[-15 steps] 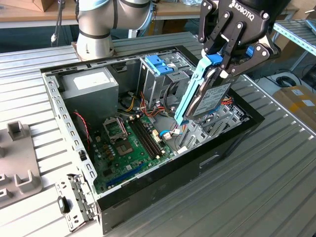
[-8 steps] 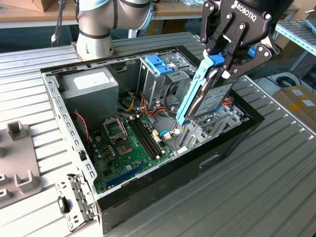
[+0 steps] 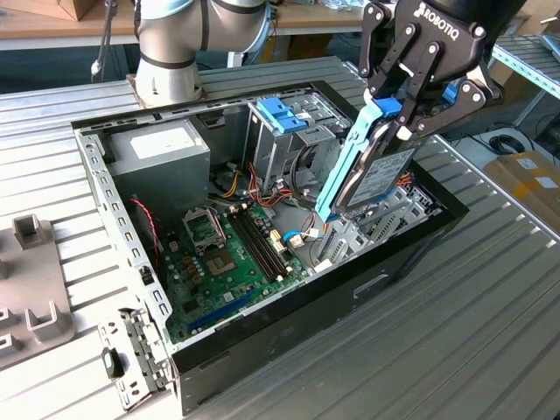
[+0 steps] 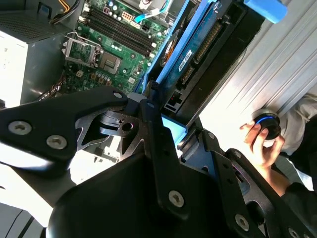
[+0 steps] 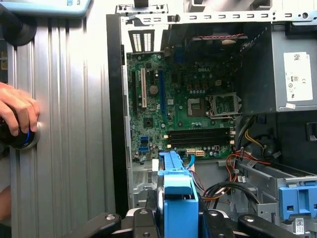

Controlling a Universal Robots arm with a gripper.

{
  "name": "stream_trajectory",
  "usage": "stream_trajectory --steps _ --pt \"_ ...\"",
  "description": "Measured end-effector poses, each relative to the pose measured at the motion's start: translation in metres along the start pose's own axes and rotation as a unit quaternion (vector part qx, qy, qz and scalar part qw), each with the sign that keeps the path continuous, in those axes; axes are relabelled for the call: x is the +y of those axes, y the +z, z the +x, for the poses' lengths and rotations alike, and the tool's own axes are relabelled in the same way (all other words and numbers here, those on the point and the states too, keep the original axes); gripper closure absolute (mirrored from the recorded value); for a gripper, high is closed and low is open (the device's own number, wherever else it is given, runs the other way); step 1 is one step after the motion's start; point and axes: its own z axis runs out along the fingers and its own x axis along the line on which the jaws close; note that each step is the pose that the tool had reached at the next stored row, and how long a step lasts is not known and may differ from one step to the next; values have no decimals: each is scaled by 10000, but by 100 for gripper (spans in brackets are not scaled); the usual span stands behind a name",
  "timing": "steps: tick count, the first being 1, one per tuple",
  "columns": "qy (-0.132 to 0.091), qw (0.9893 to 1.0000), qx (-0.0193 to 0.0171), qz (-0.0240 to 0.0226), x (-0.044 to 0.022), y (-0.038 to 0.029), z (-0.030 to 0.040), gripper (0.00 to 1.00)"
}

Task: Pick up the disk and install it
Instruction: 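Pick up the disk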

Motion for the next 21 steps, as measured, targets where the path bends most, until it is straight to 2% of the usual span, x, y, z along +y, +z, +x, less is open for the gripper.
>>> stream_trajectory --steps 16,21 --pt "0 10000 0 0 -68 10 22 63" --pt "0 10000 1 0 -109 14 24 63"
